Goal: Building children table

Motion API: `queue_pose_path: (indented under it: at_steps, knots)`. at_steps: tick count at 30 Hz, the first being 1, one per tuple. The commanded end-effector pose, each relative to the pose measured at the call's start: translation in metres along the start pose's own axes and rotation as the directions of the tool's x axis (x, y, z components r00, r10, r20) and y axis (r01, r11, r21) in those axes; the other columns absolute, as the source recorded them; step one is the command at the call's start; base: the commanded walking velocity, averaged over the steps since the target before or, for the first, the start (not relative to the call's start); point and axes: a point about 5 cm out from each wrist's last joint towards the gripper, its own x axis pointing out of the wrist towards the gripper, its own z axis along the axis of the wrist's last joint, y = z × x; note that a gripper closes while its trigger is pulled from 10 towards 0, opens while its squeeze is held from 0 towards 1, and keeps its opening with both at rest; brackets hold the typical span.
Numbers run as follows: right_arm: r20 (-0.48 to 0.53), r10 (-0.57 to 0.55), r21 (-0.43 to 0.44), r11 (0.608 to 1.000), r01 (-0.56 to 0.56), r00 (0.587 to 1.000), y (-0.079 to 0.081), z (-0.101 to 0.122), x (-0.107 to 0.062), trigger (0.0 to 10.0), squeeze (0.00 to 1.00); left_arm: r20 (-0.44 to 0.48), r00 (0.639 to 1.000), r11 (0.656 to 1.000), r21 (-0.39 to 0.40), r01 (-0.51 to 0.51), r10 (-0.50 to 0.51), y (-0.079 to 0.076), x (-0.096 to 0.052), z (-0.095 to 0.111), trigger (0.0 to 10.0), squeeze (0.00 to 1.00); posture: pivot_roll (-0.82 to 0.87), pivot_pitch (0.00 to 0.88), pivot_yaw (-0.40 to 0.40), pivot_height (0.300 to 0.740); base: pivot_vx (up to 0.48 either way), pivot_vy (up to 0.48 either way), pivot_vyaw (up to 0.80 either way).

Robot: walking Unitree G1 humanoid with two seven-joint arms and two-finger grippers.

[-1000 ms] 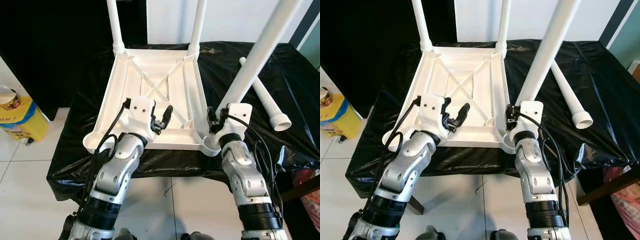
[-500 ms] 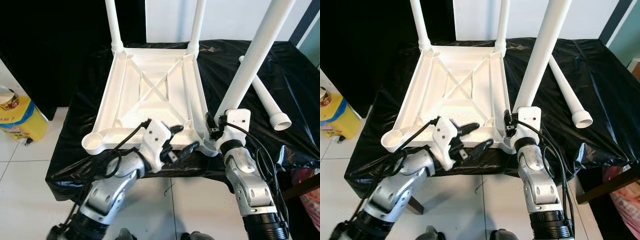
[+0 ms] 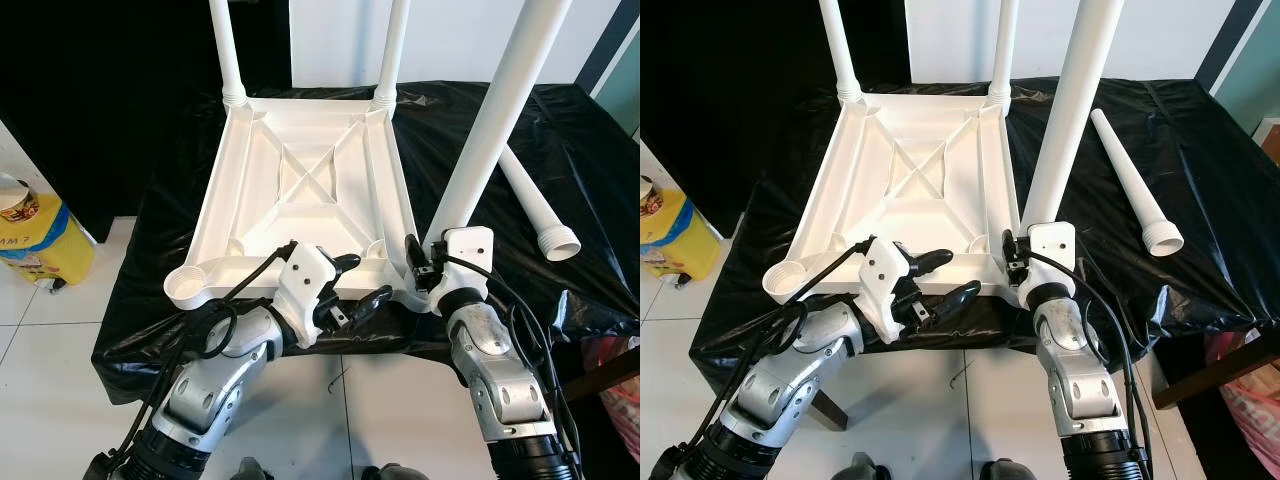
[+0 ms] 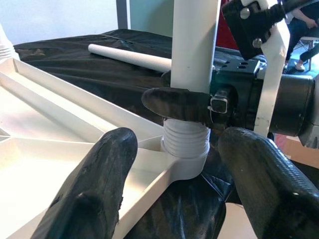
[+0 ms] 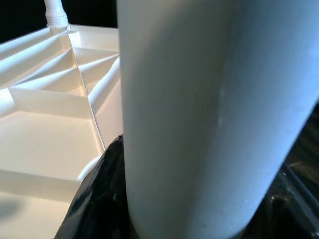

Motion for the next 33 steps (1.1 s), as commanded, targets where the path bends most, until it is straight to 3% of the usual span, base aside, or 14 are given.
queue_pose_path:
  at_steps: [1,10,24,33]
  knots:
    - [-0.062,-0.01,-0.012,1.0,0.009,0.998,-0.004,-0.017,-0.004,10.0,0.0,-0.023,0.996,0.997,0.001,0.081,-0.081,-0.004,0.0,-0.002,10.0,0.0,-0.03,0.068,-0.027,0.74,0.0,0.0,0.0]
    - [-0.088,-0.024,0.004,1.0,0.025,0.996,-0.01,-0.025,0.0,10.0,0.0,-0.022,0.996,0.996,0.006,0.091,-0.091,-0.005,0.002,0.0,10.0,0.0,-0.03,0.067,-0.019,0.74,0.0,0.0,0.0]
    - [-0.053,0.136,-0.087,0.986,-0.14,0.989,-0.006,-0.04,-0.005,10.0,0.0,-0.021,0.995,0.995,0.012,0.095,-0.095,-0.002,0.002,0.002,10.0,0.0,-0.04,0.07,-0.006,0.74,0.0,0.0,0.0]
    - [-0.068,0.155,-0.008,0.988,-0.156,0.986,-0.008,-0.044,-0.003,10.0,0.0,-0.019,0.995,0.995,0.016,0.094,-0.094,0.0,0.003,0.004,10.0,0.0,-0.04,0.075,-0.002,0.74,0.0,0.0,0.0]
